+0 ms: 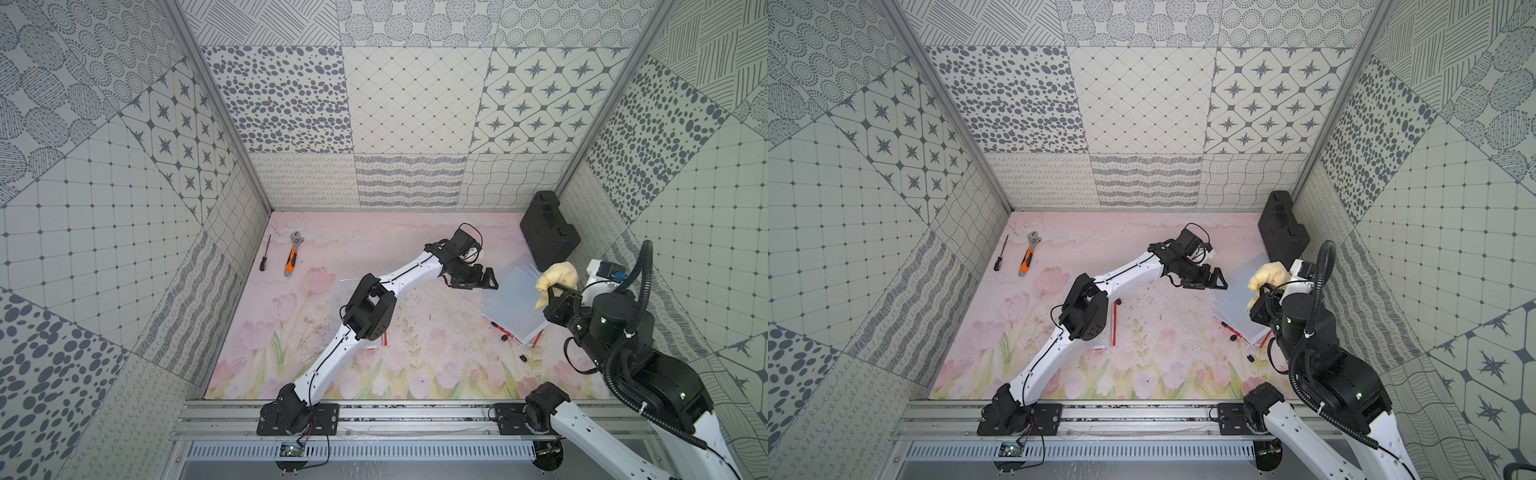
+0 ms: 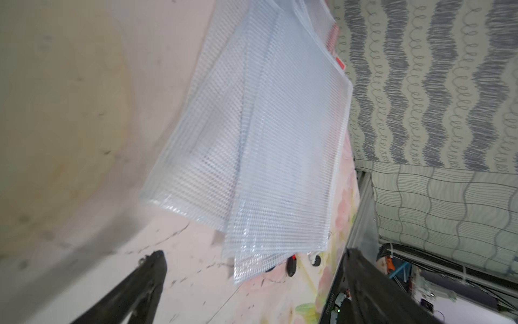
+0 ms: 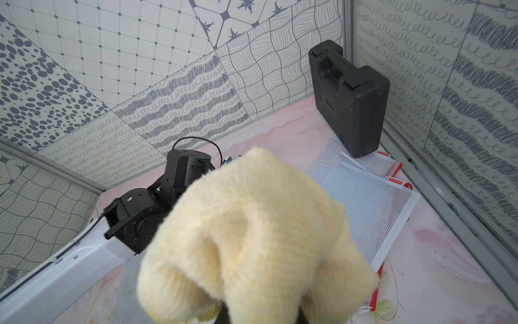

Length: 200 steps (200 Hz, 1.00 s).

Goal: Wipe the document bag
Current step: Place the document bag, then adjust the document bag at the center of the board.

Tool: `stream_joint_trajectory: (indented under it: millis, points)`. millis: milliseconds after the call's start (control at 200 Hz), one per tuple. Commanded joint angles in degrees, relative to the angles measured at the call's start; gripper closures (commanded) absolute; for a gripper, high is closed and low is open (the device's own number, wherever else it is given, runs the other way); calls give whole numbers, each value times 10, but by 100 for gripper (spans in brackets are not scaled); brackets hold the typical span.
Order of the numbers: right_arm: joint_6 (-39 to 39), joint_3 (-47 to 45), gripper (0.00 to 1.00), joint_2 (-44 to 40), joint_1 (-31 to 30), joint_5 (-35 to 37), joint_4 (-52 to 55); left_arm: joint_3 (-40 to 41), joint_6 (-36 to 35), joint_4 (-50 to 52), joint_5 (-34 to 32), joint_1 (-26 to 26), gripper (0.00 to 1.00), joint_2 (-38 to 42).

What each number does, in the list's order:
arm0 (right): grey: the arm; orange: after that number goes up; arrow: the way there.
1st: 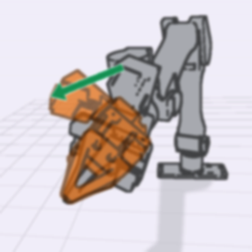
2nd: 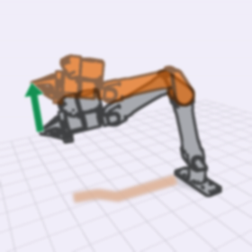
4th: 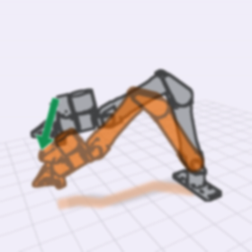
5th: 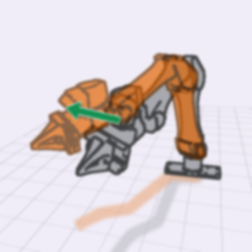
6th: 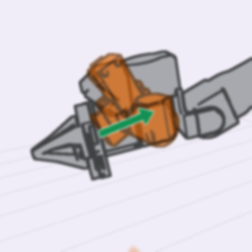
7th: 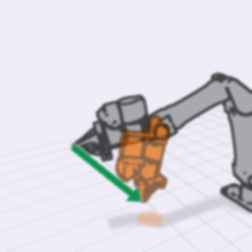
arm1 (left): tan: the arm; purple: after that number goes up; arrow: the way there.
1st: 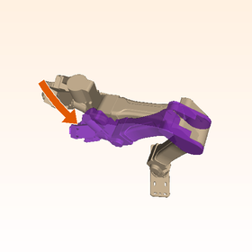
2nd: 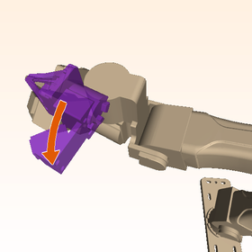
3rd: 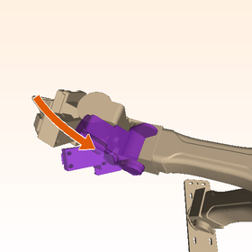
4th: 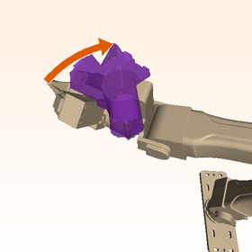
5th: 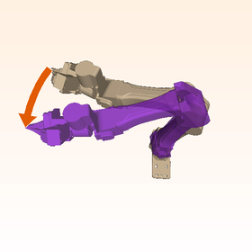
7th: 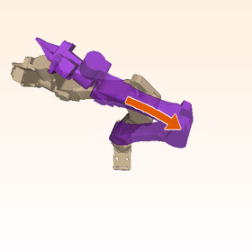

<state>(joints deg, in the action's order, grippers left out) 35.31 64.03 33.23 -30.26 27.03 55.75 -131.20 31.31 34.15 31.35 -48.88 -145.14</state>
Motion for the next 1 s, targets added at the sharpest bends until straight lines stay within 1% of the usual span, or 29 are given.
stream_joint_trajectory:
  millis: [0,45,110,165,225,275,380,465,630,710,996]
  points:
    - [-3,-20,100,17,0,-27,-40,149,-64,82,-328,16,1,211]
    - [1,-29,100,25,0,-39,-50,194,-62,108,-399,21,1,252]
    - [3,-41,100,39,0,-57,-67,253,-50,152,-477,32,1,302]
    - [5,-50,100,53,0,-72,-82,301,-35,186,-515,45,1,333]
    - [6,-58,100,68,0,-88,-101,366,-14,207,-533,59,3,366]
    - [7,-63,100,81,0,-105,-117,425,2,200,-526,73,9,393]
    - [11,-72,100,109,0,-130,-142,547,27,150,-487,91,25,455]
    - [15,-77,100,131,1,-152,-158,591,45,132,-469,93,32,475]
    - [23,-85,100,158,0,-182,-180,597,54,125,-431,90,37,453]
    - [26,-87,100,162,0,-185,-183,598,58,123,-426,88,41,438]
    - [33,-103,100,162,0,-187,-184,592,61,90,-375,78,43,376]
